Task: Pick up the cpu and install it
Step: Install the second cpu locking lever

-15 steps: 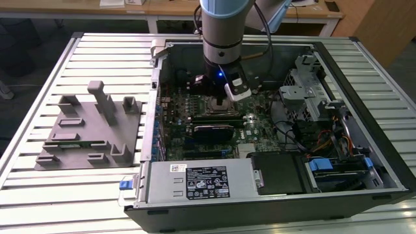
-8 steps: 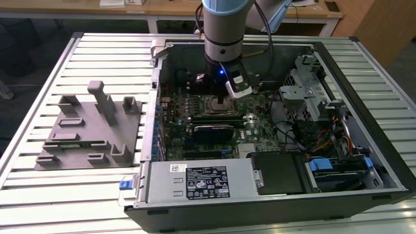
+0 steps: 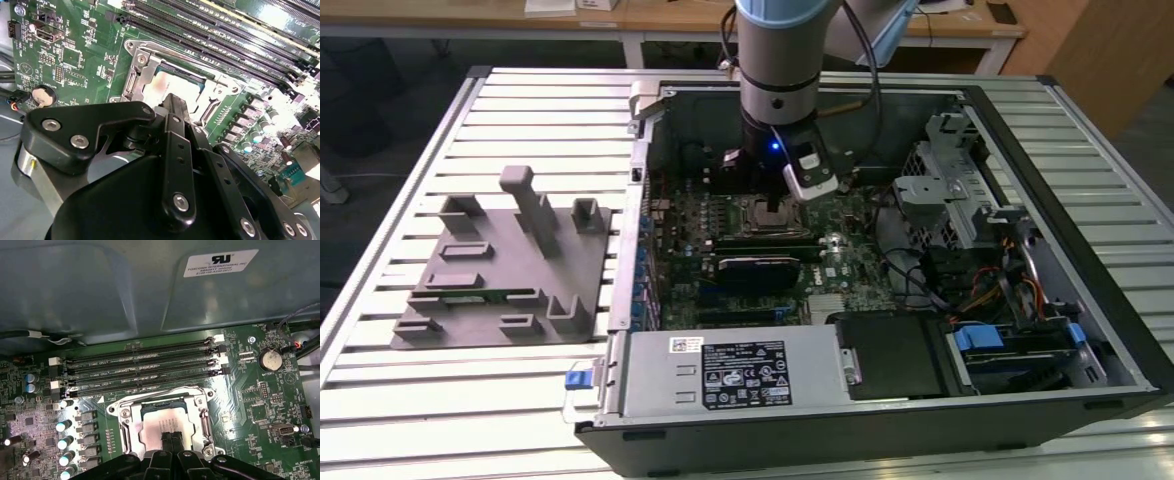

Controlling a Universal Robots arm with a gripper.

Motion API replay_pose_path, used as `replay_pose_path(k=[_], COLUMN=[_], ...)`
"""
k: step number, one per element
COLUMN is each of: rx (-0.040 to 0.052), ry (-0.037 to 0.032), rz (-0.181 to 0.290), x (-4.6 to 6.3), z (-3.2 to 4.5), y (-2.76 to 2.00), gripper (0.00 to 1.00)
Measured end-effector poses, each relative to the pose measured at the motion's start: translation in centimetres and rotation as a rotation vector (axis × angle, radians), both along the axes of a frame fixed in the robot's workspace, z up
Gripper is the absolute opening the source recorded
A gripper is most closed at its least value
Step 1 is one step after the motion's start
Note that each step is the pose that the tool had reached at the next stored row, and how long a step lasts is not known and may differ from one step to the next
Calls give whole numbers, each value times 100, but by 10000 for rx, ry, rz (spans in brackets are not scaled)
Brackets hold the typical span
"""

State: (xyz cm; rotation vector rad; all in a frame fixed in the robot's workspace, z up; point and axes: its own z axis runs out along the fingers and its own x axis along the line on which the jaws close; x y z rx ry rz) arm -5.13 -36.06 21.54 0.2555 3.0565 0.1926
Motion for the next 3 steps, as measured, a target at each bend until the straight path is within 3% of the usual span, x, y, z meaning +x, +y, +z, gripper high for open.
replay_pose_path(k=[3], rx=[0], ry=[0], rz=[0], x=[0], z=[0], y=[1], gripper=[11])
